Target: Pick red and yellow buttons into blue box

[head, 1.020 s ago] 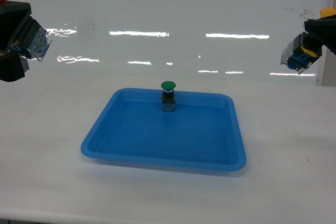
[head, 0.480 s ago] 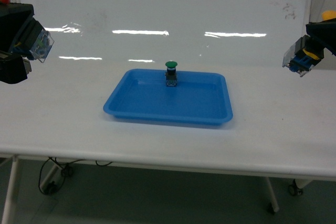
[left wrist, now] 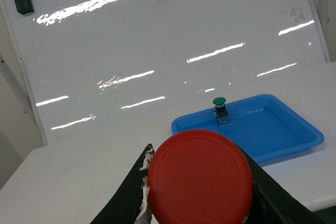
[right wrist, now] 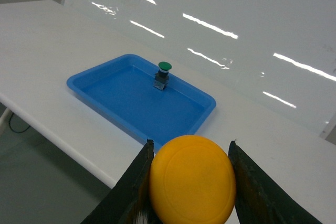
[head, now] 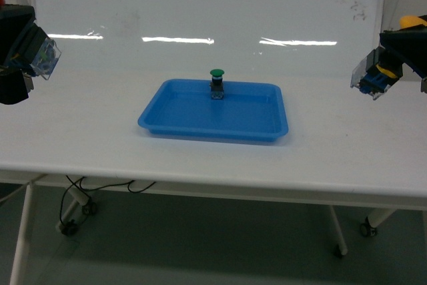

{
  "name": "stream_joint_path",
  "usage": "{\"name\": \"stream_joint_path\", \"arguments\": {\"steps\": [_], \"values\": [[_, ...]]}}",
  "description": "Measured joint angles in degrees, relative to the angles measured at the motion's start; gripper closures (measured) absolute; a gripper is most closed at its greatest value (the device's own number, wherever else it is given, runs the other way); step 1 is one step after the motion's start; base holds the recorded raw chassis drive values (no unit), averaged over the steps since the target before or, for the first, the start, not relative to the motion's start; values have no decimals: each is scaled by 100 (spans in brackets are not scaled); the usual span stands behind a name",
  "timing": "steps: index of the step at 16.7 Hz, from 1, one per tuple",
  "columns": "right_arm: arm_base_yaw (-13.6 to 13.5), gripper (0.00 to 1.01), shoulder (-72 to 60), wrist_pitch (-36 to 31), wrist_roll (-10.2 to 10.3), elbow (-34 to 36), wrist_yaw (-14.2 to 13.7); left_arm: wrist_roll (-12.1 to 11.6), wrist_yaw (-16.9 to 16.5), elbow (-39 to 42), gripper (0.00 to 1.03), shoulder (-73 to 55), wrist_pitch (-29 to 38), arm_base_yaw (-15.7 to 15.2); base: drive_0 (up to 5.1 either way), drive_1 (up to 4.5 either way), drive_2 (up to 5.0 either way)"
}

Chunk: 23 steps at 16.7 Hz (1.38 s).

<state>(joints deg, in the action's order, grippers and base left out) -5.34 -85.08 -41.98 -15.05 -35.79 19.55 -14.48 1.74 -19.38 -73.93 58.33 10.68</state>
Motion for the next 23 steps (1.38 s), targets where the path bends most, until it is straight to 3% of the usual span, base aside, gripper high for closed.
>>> {"name": "stream_joint_path", "arguments": {"steps": [23], "values": [[11, 67, 4, -13, 0, 0, -13, -55, -24, 0, 71, 4, 35, 26, 454, -230, -203]]}}
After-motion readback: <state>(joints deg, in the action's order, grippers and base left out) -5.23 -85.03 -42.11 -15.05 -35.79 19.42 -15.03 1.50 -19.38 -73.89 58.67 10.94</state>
